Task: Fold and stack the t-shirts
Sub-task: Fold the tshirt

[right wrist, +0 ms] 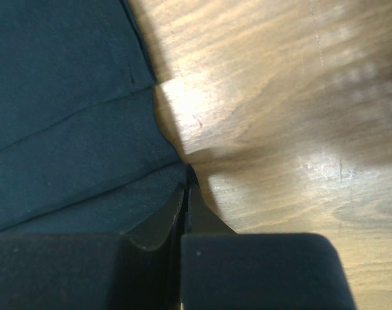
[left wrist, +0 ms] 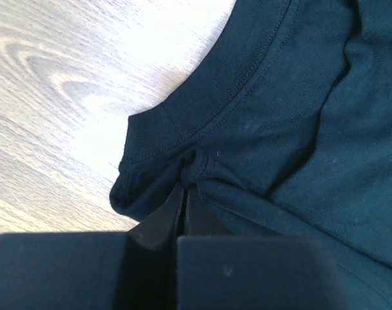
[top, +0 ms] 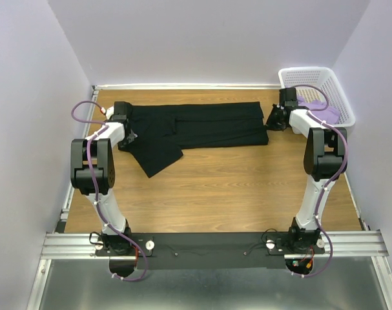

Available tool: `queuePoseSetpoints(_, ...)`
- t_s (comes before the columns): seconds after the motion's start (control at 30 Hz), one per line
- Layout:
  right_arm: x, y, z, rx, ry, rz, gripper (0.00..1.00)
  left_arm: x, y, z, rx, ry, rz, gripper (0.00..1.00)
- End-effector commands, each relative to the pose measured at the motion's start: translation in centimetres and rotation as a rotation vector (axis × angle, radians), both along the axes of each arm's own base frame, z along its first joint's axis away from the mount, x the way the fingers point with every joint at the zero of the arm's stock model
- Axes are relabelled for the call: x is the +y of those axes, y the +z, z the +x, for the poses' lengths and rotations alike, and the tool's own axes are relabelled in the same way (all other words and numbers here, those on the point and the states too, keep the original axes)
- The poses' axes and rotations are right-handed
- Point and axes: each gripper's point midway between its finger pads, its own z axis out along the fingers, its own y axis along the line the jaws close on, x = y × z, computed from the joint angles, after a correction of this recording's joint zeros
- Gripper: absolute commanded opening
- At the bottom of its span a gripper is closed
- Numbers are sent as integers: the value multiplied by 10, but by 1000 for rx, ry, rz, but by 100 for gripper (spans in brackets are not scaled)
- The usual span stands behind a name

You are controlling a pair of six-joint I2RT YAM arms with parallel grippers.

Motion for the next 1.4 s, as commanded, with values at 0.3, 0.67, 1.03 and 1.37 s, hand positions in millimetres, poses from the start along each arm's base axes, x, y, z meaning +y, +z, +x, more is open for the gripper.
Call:
queuePoseSetpoints(0.3, 16, 29, 17, -107, 94, -13, 41, 3, 47, 14, -131, -22, -15, 24)
queuePoseSetpoints(0.67, 102, 103, -22, -243, 300, 17, 76, -16, 122, -20, -277, -95, -36, 63)
queuePoseSetpoints(1.03, 299, 55, -132, -129, 703, 324, 74, -72, 28, -136, -93, -185, -138, 63)
queuePoseSetpoints(1.37, 371, 5, -154, -79, 803, 403, 70, -94, -12, -149, 13, -218, -183, 59)
